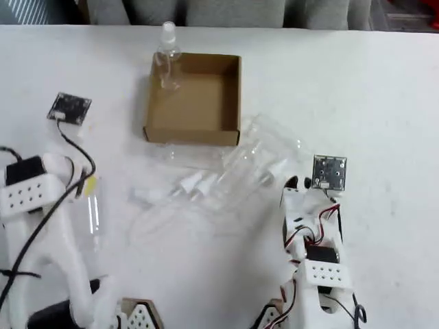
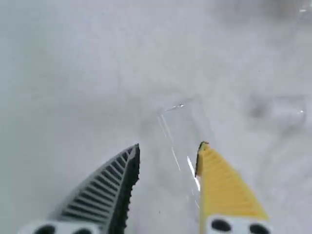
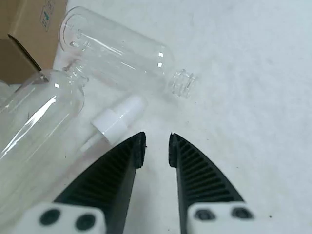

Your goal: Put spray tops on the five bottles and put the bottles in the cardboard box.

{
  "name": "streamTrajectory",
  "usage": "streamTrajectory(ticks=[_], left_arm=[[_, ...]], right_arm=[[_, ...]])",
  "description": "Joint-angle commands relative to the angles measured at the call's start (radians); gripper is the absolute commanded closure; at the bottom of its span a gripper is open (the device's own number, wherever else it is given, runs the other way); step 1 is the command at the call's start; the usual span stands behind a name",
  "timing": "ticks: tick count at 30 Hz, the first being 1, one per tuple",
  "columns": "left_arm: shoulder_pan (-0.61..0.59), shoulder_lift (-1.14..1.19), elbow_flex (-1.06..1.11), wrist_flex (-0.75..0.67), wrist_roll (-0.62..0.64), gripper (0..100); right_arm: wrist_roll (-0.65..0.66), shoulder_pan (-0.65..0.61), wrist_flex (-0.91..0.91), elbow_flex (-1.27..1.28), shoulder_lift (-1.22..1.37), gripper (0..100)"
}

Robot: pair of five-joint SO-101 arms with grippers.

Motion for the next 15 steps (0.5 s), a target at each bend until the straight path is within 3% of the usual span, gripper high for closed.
streamTrajectory(ticks=[1, 6, 9, 15], left_arm=[[-0.025, -0.134, 0.143, -0.107, -0.012, 80], [-0.027, -0.213, 0.358, -0.302, -0.005, 73], [-0.028, -0.213, 0.393, -0.315, -0.005, 67], [-0.028, -0.213, 0.393, -0.315, 0.038, 66]], right_arm=[[0.012, 0.002, -0.015, 0.006, -0.013, 93.6], [0.012, 0.002, -0.015, 0.006, -0.013, 93.6], [0.012, 0.004, -0.015, 0.006, -0.013, 93.6], [0.012, 0.008, -0.015, 0.006, -0.013, 93.6]])
